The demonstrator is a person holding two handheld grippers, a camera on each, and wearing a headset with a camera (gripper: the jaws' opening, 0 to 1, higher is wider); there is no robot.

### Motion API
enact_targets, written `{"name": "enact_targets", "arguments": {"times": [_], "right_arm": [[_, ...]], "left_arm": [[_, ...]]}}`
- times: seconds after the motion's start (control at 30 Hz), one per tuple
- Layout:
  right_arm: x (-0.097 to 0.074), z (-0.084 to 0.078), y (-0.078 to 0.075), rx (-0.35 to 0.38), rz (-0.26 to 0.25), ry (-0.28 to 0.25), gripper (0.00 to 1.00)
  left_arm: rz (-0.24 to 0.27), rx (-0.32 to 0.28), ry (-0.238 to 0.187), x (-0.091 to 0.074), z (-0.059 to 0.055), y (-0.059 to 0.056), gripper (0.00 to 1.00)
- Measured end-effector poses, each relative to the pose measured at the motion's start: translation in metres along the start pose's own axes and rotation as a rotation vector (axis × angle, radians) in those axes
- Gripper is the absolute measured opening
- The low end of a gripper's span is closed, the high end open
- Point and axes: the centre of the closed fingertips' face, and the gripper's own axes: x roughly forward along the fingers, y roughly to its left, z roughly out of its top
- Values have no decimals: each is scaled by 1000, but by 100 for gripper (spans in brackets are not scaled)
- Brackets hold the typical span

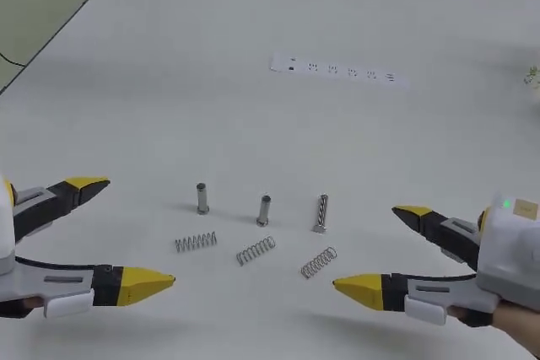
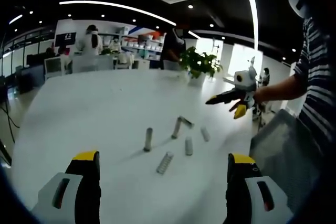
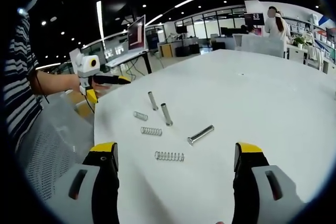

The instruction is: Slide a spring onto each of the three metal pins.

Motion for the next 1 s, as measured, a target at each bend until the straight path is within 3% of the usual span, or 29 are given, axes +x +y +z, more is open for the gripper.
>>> {"name": "enact_targets", "arguments": {"times": [0.33,0.7,1.0], "right_arm": [[4,6,-5,92,-16,15,83],[13,16,-15,126,-45,47,69],[28,20,-28,170,-68,112,53]], "left_arm": [[-1,2,4,0,-1,0,98],[-7,5,3,0,-2,-3,98],[-10,4,4,-1,-4,-6,98]]}}
